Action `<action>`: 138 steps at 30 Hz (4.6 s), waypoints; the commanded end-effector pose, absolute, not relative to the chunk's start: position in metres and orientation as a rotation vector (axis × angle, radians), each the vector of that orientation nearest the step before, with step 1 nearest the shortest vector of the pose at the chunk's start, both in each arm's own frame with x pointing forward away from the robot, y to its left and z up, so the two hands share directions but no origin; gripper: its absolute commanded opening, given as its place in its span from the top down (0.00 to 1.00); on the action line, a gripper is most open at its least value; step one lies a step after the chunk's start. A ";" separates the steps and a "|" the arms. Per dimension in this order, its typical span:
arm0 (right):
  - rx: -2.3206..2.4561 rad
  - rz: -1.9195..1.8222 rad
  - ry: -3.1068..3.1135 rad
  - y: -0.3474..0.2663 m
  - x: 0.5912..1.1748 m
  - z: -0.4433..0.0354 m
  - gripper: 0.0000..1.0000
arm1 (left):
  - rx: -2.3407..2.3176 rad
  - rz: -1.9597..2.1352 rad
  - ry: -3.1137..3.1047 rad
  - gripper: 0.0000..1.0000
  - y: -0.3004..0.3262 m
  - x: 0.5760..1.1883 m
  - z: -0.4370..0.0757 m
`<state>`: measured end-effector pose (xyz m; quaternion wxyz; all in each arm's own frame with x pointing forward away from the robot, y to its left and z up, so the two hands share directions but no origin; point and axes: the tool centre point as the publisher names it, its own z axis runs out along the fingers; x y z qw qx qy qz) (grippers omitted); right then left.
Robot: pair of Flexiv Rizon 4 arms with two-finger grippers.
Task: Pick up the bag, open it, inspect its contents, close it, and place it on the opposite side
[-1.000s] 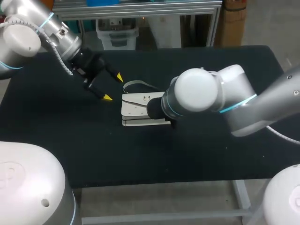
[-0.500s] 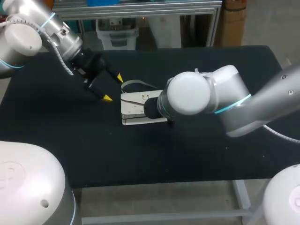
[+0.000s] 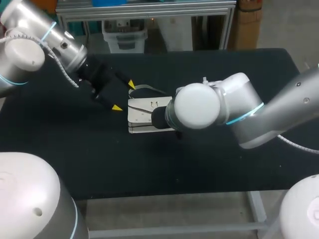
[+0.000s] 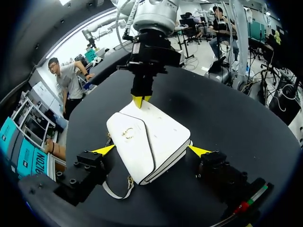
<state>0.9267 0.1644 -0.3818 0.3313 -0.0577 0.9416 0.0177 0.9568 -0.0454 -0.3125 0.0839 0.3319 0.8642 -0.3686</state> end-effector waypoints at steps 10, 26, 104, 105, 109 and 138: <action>-0.150 0.043 2.457 0.166 0.925 -0.385 1.00 | 0.989 -1.129 2.426 0.00 -0.054 0.943 -0.311; -0.150 0.043 2.457 0.166 0.925 -0.385 1.00 | 1.011 -0.932 2.319 0.02 -0.071 0.949 -0.325; -0.150 0.043 2.457 0.166 0.925 -0.385 1.00 | 0.774 -1.090 2.364 0.20 -0.068 1.001 -0.312; -0.150 0.043 2.457 0.166 0.925 -0.385 1.00 | 0.774 -1.090 2.367 0.20 -0.068 1.000 -0.313; -0.150 0.043 2.457 0.166 0.925 -0.385 1.00 | 0.780 -1.090 2.372 0.21 -0.067 0.992 -0.313; -0.150 0.043 2.457 0.166 0.925 -0.385 1.00 | 0.705 -0.731 2.436 0.56 -0.105 0.989 -0.341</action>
